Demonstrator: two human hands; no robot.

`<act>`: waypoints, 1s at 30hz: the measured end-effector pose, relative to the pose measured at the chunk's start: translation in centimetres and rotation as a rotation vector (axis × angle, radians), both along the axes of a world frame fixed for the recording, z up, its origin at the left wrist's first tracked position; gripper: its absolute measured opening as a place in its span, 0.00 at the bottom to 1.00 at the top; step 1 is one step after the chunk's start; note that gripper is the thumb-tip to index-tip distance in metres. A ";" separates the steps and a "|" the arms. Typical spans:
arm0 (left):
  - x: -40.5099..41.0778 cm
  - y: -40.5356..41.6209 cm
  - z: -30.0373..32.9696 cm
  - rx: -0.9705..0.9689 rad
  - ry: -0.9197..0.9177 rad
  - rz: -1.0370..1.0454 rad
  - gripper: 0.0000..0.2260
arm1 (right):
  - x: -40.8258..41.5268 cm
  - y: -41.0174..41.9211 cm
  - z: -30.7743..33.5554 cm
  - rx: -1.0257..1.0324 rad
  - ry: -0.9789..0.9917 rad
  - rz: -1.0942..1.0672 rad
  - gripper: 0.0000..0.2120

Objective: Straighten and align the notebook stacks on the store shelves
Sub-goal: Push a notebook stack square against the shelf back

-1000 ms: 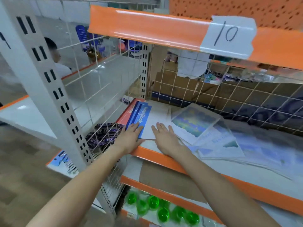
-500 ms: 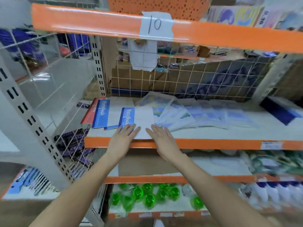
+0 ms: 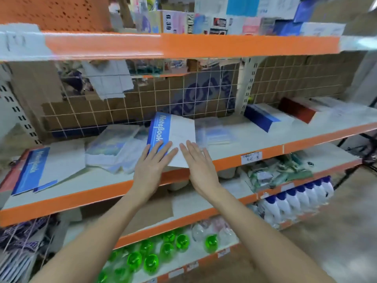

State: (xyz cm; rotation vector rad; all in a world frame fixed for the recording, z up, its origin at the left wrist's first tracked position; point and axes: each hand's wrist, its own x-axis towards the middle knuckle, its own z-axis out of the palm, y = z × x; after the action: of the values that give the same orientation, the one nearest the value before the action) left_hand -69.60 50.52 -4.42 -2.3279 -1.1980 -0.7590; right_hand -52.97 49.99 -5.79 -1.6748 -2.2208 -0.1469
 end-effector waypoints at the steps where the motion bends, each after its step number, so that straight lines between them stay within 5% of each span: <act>1: 2.4 0.2 -0.2 0.019 -0.002 -0.019 0.20 | 2.4 -0.1 -0.1 0.003 -0.004 -0.020 0.41; 13: 32.3 1.1 -1.6 0.032 0.012 -0.237 0.19 | 31.9 -3.4 -0.7 -0.030 -0.088 -0.276 0.37; 30: 46.1 15.1 -3.3 -0.164 -0.041 -0.218 0.27 | 46.4 12.8 -1.9 -0.195 -0.160 -0.294 0.38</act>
State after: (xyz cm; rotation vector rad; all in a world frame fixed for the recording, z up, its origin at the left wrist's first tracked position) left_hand -23.50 65.61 -7.73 -2.6217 -1.0696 -0.8113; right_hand -6.60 62.80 -7.65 -2.1615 -2.1447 -0.1455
